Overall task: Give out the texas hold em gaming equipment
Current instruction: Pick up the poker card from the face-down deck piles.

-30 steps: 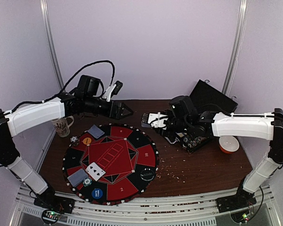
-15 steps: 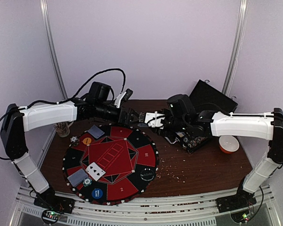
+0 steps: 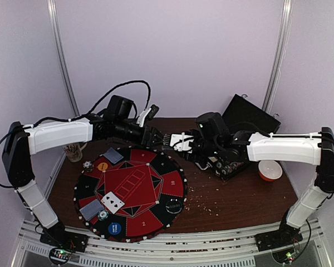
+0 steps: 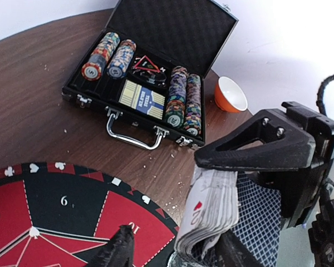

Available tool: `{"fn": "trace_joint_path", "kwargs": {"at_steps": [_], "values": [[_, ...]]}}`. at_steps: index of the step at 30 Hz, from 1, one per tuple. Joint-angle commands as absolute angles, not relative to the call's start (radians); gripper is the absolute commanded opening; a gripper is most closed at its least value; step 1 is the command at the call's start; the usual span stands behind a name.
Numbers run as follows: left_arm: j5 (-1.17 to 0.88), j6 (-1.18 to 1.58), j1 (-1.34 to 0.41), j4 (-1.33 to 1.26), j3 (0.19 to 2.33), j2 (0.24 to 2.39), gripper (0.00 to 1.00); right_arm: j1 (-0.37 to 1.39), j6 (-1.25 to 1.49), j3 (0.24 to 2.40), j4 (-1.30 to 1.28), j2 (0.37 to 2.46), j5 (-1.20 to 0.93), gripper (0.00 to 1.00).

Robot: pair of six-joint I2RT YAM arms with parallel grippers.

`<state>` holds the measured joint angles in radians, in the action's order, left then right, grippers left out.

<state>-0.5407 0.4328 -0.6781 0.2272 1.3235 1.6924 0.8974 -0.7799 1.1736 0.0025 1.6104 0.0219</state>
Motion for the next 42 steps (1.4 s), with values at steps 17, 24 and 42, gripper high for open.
{"fn": "trace_joint_path", "kwargs": {"at_steps": [17,24,42], "values": [[-0.532,0.345,-0.676,0.296,1.338,1.615,0.22,0.902,-0.778,1.193,0.023,1.622,0.057,0.44],[-0.586,0.315,-0.677,0.309,1.339,1.604,0.00,0.902,-0.779,1.193,0.026,1.624,0.062,0.44],[-0.434,0.155,-0.612,0.503,1.389,1.430,0.00,0.851,-0.762,1.172,0.022,1.614,0.105,0.43]]}}
